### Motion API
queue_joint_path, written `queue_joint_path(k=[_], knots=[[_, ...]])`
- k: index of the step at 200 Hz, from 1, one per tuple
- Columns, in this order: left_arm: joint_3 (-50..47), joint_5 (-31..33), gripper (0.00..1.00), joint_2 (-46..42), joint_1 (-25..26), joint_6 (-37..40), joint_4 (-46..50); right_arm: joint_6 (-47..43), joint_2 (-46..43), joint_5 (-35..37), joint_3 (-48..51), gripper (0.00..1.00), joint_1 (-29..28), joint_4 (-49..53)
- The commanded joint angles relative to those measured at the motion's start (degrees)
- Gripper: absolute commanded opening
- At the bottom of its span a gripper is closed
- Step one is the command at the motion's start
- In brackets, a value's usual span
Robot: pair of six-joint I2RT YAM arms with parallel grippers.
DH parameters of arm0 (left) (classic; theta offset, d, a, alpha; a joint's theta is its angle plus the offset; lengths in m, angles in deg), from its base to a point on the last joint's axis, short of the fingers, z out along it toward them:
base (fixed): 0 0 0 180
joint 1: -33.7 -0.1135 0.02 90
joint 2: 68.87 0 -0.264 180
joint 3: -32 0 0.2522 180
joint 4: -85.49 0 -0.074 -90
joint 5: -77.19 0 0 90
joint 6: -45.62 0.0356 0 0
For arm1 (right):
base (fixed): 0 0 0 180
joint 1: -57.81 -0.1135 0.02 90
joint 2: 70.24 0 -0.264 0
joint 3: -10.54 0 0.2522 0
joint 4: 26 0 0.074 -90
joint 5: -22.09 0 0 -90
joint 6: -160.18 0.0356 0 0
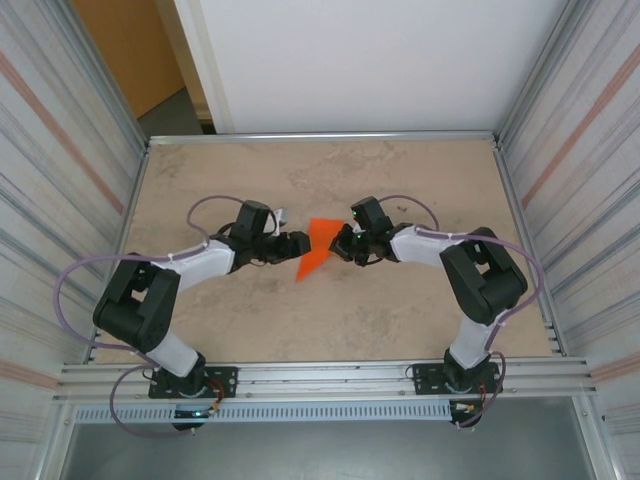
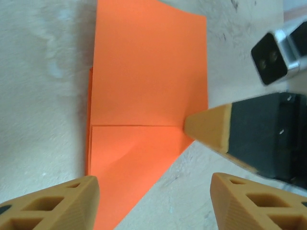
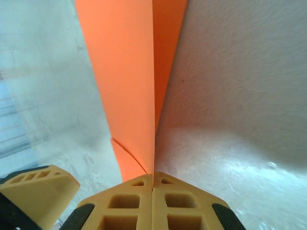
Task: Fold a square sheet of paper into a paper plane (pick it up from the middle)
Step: Fold the wing for the fifth time at the center of the table.
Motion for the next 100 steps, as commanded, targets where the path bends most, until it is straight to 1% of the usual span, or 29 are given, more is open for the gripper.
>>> queue_joint_path(k=[1,19,22,29,56,78,100], knots=[[1.7,6.7,0.66,-1.7,3.6,13.5,2.0,2.7,-3.4,1.7,1.7,0.00,0.9,2.0],[2.1,10.5,0.67,-1.6,6.4,19.2,1.9,3.4,-4.3,0.8,2.5,0.00,1.9,2.0],[2.0,10.7,0.67,-1.6,6.6,20.1,1.6,5.2,-4.4,0.4,2.5,0.00,2.0,2.1],[1.8,11.5,0.66,-1.5,7.4,21.7,0.6,6.1,-4.5,0.0,2.4,0.00,2.3,2.1],[1.0,11.0,0.64,-0.8,10.0,29.6,-3.3,8.1,-4.0,-2.7,1.7,0.00,3.0,2.1],[0.6,15.1,0.62,0.0,13.0,35.6,-5.3,9.3,-3.5,-3.9,0.7,0.01,3.5,2.8],[-0.1,17.9,0.60,1.4,13.9,39.4,-8.8,9.9,-3.1,-4.9,-0.3,0.02,3.8,3.7]])
